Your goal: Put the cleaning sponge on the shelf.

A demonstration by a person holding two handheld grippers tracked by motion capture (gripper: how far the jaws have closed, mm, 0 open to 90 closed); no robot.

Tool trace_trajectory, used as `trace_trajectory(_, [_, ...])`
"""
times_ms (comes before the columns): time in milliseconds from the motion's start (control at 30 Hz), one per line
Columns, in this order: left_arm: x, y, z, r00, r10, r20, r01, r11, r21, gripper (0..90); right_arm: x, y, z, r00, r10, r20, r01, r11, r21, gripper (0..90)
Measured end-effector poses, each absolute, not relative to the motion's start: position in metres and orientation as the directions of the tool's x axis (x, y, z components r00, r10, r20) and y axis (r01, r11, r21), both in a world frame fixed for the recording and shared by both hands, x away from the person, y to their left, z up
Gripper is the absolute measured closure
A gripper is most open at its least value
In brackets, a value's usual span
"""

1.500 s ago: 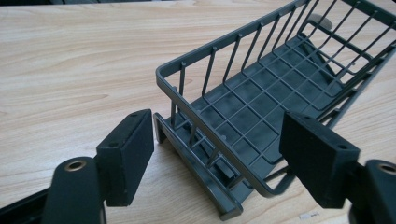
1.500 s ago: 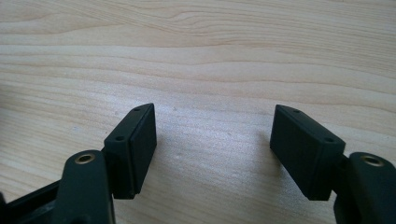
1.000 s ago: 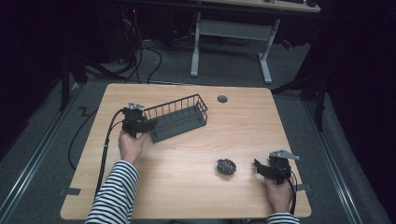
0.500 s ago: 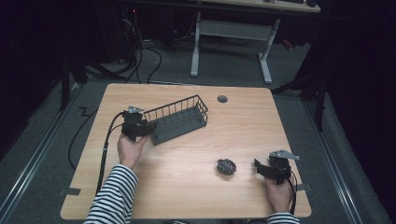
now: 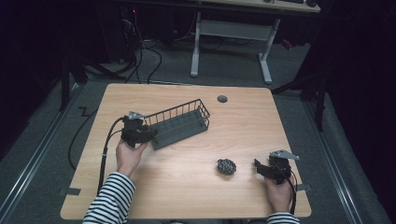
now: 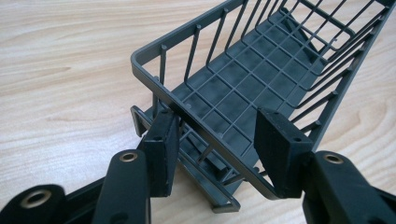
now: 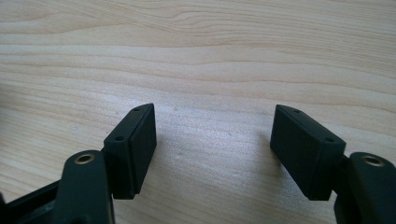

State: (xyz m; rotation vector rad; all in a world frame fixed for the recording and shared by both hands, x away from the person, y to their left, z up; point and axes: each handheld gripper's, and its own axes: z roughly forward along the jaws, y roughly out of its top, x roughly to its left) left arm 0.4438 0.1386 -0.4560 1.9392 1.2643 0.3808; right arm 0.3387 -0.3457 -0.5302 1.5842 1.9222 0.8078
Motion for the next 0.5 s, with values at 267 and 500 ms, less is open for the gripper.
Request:
trace_trajectory(267, [0.429,0.137,-0.457,0.483,0.861,-0.159,0.633,-0.217,0.743,49.7,0.339,-0.346,-0.53,-0.183,0.983,-0.018,0.675,0.139,0.725,31.5])
trace_trajectory(500, [0.42,0.137,-0.457,0.498,0.851,-0.167,0.631,-0.224,0.743,49.7,0.339,-0.346,-0.53,-0.183,0.983,-0.018,0.675,0.139,0.725,31.5])
